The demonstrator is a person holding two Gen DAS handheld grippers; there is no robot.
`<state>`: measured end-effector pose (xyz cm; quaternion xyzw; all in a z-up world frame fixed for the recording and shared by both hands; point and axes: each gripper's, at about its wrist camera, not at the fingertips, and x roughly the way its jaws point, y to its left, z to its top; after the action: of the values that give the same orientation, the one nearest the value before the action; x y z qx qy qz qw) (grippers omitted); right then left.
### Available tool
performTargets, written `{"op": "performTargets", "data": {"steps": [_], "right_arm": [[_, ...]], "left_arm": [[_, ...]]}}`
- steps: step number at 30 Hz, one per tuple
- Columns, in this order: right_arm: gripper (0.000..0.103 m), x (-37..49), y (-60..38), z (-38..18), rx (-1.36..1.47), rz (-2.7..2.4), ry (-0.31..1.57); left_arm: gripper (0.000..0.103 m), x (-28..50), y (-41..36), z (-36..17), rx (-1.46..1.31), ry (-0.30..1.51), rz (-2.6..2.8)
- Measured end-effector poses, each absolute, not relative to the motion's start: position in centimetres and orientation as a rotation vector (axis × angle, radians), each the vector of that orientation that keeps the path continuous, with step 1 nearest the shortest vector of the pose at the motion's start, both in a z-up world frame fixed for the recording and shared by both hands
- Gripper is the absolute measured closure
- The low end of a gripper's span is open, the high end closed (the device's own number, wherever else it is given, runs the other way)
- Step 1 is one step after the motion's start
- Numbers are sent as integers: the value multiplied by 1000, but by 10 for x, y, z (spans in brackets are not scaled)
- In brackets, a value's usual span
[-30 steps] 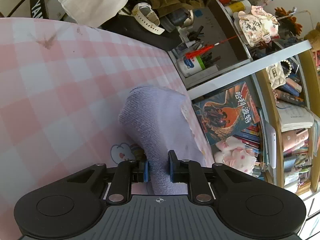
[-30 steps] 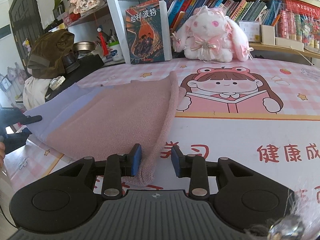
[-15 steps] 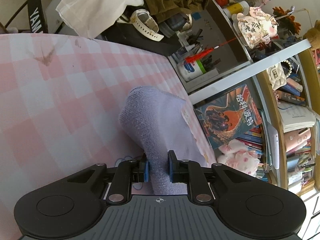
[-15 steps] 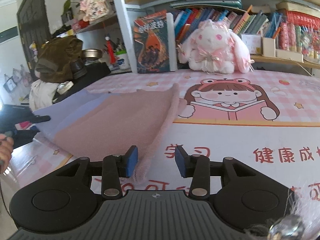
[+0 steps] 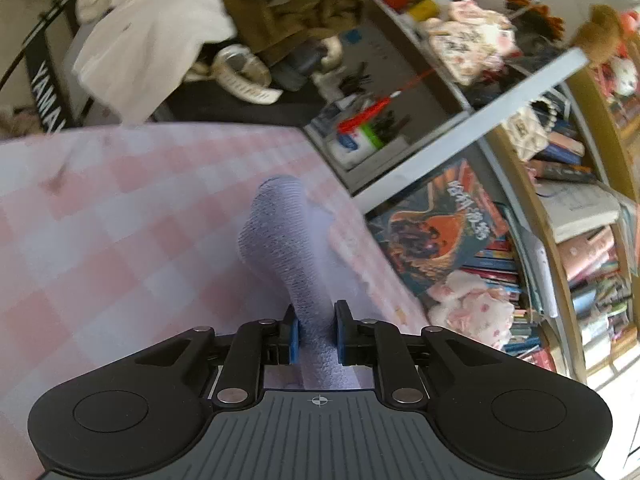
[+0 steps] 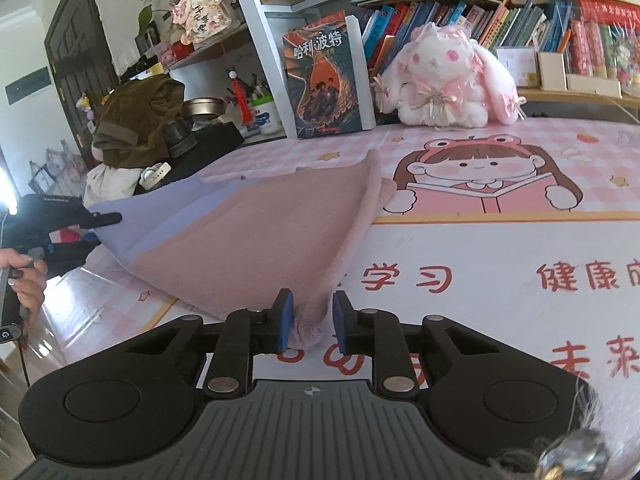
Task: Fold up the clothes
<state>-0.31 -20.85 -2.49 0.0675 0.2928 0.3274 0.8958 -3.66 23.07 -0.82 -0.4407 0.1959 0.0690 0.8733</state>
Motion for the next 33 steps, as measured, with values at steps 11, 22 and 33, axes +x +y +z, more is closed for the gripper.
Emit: {"op": "performTargets", "data": {"steps": [11,22,33], "right_arm": [[84,-1,-210,-29,171,688,619],[84,-1,-211,-30,191,702,632],[84,0,-211,-32,195,706,635]], "left_arm": [[93,-25,165,66,-598,315,7],[97,-23,113,86,-432,298,-59],[86,-59,228,-5,-1022,563,222]]}}
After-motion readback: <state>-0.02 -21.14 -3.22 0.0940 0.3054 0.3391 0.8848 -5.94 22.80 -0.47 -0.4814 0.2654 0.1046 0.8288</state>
